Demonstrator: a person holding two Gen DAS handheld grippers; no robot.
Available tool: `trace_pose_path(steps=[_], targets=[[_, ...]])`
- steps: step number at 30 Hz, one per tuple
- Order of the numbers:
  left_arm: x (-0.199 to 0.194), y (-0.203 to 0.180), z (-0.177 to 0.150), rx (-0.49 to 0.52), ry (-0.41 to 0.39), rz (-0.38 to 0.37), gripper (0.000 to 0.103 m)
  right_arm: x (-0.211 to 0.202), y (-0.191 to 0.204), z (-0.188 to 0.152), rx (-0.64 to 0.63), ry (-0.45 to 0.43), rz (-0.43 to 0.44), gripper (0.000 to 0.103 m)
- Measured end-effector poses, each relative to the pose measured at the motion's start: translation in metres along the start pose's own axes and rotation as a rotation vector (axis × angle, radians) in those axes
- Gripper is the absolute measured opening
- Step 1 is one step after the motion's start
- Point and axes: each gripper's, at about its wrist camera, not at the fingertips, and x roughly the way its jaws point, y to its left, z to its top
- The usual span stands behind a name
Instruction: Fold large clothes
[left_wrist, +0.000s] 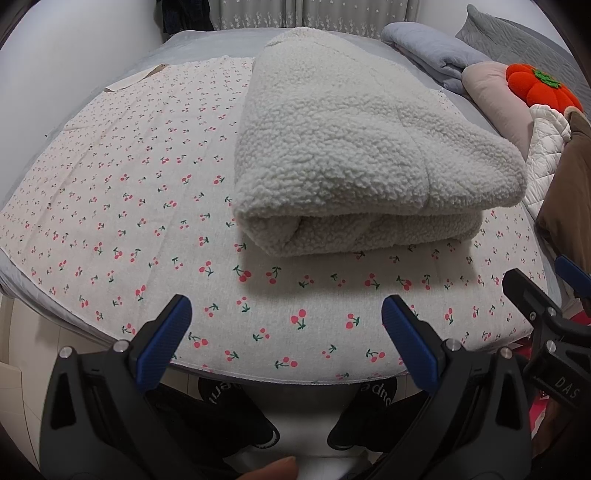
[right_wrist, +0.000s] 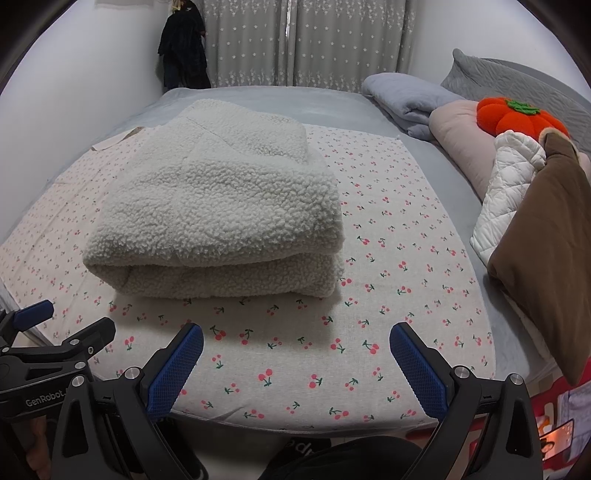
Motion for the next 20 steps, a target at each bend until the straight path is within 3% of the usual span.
trace_pose_path(steps=[20], targets=[[-0.001, 0.01, 0.004, -0.031, -0.02, -0.02, 0.102, 0.002, 0.009, 0.0, -0.011, -0.014, 0.017, 0.102]])
